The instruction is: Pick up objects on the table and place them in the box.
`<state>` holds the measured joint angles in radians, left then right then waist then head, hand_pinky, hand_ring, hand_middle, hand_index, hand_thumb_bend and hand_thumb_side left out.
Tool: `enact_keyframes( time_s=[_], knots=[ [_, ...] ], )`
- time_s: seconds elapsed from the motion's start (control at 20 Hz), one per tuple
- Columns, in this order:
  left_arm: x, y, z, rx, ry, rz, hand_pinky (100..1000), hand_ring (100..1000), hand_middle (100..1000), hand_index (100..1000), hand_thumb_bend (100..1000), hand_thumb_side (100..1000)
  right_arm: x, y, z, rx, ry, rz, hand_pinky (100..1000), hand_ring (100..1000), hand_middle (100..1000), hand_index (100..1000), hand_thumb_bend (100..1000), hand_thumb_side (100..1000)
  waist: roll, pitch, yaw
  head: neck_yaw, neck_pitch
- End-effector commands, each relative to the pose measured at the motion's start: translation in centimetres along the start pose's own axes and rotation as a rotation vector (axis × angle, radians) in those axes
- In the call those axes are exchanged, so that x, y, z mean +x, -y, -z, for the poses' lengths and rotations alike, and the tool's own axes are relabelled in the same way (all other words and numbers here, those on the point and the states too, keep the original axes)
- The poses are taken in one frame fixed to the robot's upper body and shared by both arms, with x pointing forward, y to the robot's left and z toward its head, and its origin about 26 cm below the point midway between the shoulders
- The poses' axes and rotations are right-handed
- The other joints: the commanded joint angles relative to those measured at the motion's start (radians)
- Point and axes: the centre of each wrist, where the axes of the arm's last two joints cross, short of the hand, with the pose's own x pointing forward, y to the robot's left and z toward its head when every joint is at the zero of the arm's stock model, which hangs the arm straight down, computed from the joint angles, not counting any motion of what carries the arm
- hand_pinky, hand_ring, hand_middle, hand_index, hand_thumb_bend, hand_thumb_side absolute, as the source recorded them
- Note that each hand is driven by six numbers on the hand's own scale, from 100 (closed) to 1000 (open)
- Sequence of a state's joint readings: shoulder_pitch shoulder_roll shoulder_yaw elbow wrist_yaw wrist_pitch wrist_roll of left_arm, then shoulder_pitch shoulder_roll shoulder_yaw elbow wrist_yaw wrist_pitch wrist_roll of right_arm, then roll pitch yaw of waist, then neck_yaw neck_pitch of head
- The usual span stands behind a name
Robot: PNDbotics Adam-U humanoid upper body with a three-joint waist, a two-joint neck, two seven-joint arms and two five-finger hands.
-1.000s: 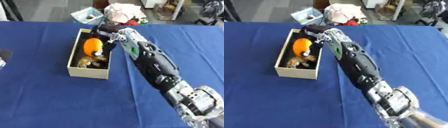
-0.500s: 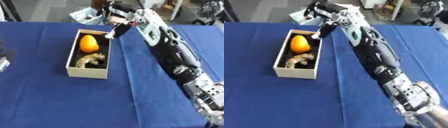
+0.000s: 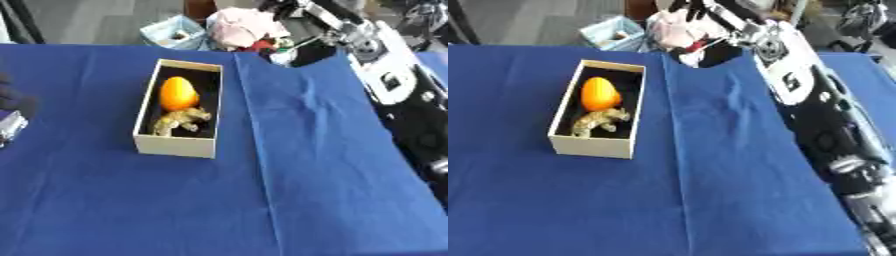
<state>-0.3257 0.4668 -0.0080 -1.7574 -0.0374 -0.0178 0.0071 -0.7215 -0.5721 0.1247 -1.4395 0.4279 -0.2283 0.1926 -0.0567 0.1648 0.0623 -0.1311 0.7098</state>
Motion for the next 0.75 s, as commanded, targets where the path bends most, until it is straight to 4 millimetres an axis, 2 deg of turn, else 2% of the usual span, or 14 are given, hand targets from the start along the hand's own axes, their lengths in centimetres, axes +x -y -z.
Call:
enact_keyframes(
  time_s=[0.05,0.35,0.55,0.75],
  knots=[
    [0.5,-1.2,0.2,0.019,0.016,0.036,544,591,606,807,507,266,-0.2,2.6,-1.8,-0.098,-0.029,0.0,642,646,730,783,366,243,0.007,-0.012,-0.002,0.007,-0.009],
    [0.4,-1.3,0.1,0.034,0.009,0.042,544,594,609,806,522,280,-1.7,1.6,-5.1,-0.16,-0.131,0.074,622,622,703,770,345,245,0.014,-0.005,-0.006,0.013,-0.008],
    [0.3,-1.3,0.1,0.031,0.009,0.042,545,597,612,806,527,286,-2.1,1.2,-6.0,-0.181,-0.162,0.098,617,617,694,767,337,247,0.014,-0.002,-0.008,0.015,-0.001],
    [0.3,-1.3,0.0,0.035,0.007,0.042,545,596,612,806,533,296,-2.1,0.9,-6.3,-0.193,-0.172,0.111,614,612,687,764,329,247,0.018,-0.001,-0.006,0.043,0.01]
  ],
)
